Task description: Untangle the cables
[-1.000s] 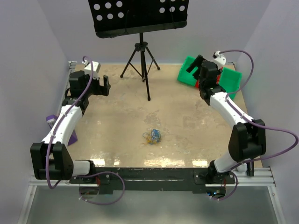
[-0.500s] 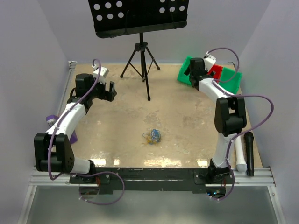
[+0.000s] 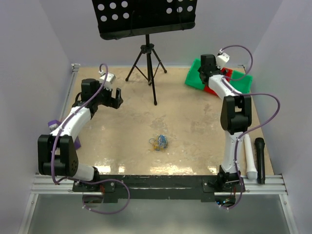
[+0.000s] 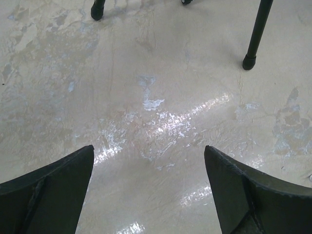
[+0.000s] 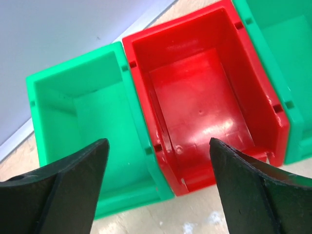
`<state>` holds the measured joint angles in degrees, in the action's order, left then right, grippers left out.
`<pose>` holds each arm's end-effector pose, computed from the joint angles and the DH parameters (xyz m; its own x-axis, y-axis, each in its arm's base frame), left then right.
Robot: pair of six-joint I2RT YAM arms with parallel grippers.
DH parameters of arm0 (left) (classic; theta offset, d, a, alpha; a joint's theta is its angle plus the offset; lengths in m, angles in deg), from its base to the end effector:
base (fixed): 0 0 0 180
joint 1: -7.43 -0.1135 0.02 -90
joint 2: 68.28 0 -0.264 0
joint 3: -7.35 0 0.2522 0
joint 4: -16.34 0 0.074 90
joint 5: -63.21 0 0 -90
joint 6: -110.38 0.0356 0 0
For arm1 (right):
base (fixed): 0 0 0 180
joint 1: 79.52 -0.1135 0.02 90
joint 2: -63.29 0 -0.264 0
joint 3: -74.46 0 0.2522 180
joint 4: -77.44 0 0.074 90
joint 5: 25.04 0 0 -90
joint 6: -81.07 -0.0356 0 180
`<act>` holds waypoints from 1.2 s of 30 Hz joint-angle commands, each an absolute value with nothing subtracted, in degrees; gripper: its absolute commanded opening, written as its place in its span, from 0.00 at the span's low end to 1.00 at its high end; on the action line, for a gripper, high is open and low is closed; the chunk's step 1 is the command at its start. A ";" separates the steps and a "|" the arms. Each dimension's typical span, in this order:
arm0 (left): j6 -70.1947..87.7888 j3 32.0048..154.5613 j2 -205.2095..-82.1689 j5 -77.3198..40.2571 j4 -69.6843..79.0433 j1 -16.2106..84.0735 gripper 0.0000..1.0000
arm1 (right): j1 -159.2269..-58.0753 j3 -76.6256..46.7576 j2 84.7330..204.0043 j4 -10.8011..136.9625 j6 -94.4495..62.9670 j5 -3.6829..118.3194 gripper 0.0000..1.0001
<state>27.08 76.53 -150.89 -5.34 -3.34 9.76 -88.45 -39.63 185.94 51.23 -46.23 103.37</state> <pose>0.3203 -0.0261 0.2582 -0.5019 0.1291 -0.8552 0.4052 0.9087 -0.1007 0.4929 0.0551 0.2401 -0.2163 0.4467 -0.8681 0.6457 0.7324 0.2159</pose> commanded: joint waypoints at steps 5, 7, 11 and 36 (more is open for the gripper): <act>28.73 75.87 -149.58 -3.33 -4.10 9.89 1.00 | -88.75 -49.68 193.53 45.23 -45.31 107.94 0.77; 28.20 75.61 -148.88 -4.20 -3.75 9.89 1.00 | -88.75 -51.44 195.12 42.86 -45.75 108.99 0.75; 28.20 75.34 -147.91 -4.56 -3.66 9.89 1.00 | -88.75 -52.24 196.27 40.30 -46.89 109.61 0.74; 28.55 74.73 -142.46 -9.65 -4.98 14.73 1.00 | -102.27 -13.67 173.34 47.94 -52.86 106.62 0.19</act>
<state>28.52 74.78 -143.44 -9.06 -4.63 14.72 -98.53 -18.85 178.44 47.80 -50.33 107.15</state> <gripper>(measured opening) 0.997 0.305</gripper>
